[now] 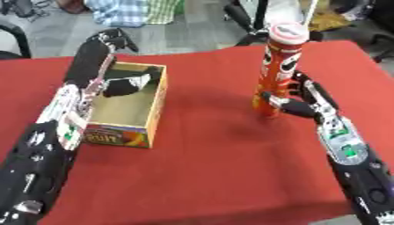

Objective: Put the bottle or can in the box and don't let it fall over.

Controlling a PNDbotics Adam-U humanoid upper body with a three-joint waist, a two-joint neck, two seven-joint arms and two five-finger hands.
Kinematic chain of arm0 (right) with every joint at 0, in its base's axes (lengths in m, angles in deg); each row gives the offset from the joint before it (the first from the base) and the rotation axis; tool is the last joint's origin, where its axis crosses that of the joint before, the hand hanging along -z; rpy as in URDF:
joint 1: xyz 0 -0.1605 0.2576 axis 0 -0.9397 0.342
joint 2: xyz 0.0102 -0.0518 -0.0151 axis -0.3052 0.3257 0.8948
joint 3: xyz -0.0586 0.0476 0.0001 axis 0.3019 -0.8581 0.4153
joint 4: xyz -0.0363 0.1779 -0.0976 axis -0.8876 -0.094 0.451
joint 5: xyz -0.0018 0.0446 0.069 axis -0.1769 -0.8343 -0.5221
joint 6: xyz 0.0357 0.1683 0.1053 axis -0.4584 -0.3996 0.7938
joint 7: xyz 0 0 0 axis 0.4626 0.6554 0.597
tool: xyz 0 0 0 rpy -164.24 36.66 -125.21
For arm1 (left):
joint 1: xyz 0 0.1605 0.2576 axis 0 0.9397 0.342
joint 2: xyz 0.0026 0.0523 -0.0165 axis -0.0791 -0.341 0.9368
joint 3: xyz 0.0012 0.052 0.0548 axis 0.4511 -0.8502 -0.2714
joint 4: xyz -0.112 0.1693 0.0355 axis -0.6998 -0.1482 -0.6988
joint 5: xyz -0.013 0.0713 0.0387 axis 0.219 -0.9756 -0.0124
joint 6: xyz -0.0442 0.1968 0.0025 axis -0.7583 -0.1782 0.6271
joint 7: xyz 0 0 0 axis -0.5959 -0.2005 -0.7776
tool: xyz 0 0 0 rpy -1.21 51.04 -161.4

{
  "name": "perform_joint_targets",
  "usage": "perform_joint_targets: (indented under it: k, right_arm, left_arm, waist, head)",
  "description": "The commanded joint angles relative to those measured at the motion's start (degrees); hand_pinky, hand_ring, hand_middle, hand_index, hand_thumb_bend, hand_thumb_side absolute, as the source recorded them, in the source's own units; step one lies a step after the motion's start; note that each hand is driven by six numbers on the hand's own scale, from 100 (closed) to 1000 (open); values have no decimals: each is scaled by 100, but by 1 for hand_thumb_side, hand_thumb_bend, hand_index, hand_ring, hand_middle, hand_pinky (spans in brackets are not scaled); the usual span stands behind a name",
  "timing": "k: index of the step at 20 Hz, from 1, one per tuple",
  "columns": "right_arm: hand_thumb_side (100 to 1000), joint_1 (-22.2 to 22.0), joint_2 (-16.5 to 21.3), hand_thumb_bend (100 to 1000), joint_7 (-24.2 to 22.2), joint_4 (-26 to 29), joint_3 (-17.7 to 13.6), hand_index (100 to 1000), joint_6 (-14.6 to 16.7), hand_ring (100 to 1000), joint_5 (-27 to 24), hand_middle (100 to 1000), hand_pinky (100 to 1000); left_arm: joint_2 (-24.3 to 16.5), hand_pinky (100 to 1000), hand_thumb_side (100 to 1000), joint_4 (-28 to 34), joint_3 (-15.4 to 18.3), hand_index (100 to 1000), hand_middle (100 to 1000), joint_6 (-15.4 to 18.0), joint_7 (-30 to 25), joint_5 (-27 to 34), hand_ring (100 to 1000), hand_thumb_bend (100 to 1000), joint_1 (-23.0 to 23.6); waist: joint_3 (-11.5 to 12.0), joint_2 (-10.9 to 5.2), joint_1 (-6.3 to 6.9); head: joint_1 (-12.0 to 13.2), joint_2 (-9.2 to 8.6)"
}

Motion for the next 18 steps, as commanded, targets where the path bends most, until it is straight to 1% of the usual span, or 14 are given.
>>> perform_joint_targets:
  k: [1,9,18]
  right_arm:
    - [354,143,27,546,22,5,-27,969,50,850,-64,881,884]
    - [347,244,-35,552,137,-175,-59,968,128,848,-136,880,882]
    - [342,414,-115,557,380,-390,-104,963,162,846,-140,874,881]
  left_arm:
    - [-53,766,568,63,65,618,592,-27,10,-23,611,424,-156]
    - [-105,766,570,-6,83,620,593,-20,46,-132,613,430,-237]
    - [-219,767,574,-140,98,623,597,47,62,-203,616,431,-390]
  waist:
    - [22,-21,66]
    - [32,1,89]
    - [27,33,111]
  head:
    - [-30,-63]
    - [-58,-87]
    - [-108,-118]
